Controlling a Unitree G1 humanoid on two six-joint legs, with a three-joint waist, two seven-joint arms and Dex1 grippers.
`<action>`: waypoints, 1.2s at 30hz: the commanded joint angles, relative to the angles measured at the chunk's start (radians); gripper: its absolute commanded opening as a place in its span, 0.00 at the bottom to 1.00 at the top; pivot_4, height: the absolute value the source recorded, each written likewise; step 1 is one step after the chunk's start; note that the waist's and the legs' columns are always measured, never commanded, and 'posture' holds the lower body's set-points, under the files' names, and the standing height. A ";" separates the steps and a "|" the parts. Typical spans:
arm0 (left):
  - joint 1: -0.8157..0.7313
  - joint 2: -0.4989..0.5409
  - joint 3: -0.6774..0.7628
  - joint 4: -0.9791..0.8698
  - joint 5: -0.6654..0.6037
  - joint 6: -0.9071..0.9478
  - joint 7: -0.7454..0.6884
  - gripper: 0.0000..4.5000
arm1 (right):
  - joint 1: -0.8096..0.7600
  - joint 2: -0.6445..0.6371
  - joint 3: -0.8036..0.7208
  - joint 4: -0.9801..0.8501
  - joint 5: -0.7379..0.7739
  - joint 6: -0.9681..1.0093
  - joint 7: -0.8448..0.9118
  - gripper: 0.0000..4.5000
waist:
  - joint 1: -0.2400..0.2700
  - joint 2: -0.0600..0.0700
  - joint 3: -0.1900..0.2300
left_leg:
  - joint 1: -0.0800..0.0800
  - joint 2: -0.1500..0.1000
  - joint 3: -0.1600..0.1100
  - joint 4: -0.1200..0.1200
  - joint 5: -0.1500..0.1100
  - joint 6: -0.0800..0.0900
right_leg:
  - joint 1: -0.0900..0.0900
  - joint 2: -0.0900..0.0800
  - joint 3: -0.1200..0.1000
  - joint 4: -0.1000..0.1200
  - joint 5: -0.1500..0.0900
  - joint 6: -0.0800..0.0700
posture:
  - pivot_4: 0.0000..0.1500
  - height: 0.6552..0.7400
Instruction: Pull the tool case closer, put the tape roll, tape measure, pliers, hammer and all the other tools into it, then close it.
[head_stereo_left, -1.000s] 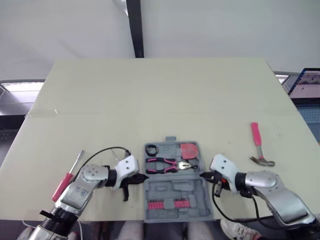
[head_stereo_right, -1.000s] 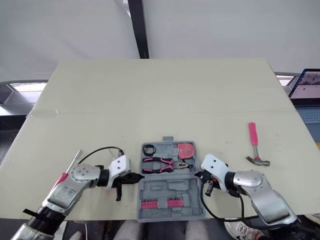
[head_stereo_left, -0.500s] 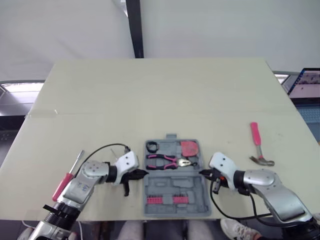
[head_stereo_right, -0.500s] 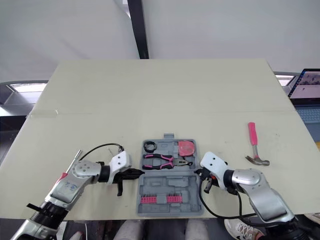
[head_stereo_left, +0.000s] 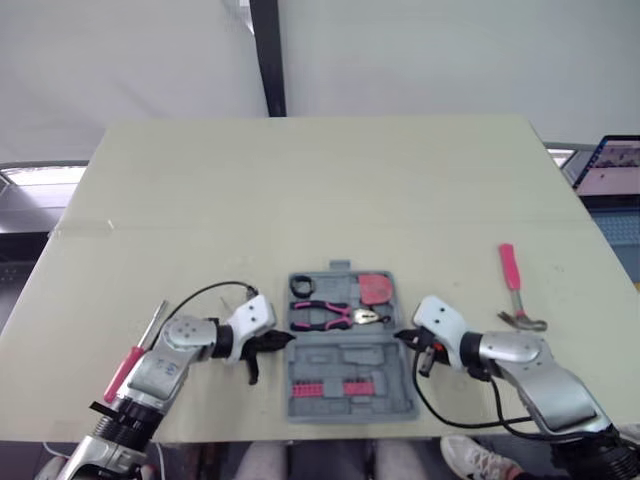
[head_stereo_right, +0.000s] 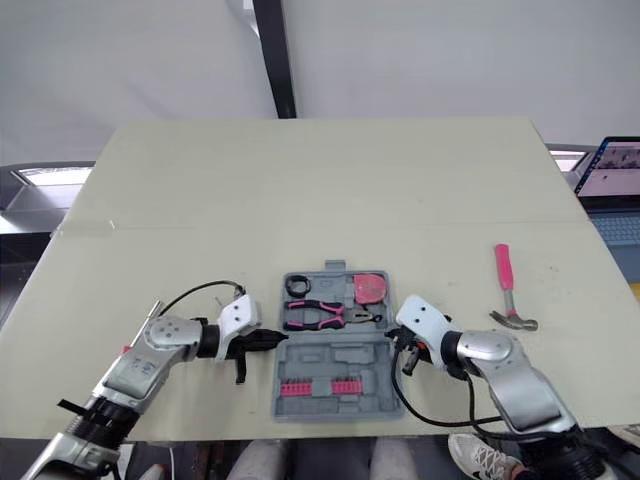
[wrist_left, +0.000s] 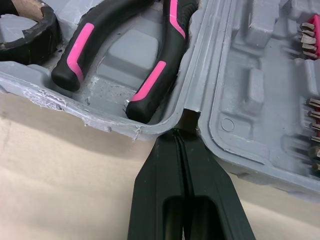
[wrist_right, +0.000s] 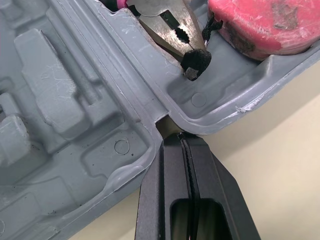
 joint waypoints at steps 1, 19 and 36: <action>-0.027 -0.014 0.033 0.017 0.037 0.006 0.086 0.02 | -0.017 0.027 0.031 -0.013 0.009 -0.032 0.002 0.00 | 0.000 0.000 0.000 | 0.000 0.000 0.000 0.000 0.000 0.000 | 0.000 0.000 0.000 0.000 0.000 0.000 | 1.00 1.00; -0.026 -0.023 0.039 0.016 0.038 0.012 0.103 0.02 | -0.034 0.041 0.035 0.000 -0.005 -0.037 0.005 0.00 | -0.001 0.000 0.000 | 0.000 0.000 0.000 0.000 0.000 0.000 | 0.000 0.000 0.000 0.000 0.000 0.000 | 1.00 1.00; -0.031 -0.021 0.043 0.017 0.039 0.015 0.106 0.02 | -0.048 0.052 0.041 0.013 -0.006 -0.042 0.007 0.00 | -0.001 0.000 0.000 | 0.000 0.000 0.000 0.000 0.000 0.000 | 0.000 0.000 0.000 0.000 0.000 0.000 | 1.00 1.00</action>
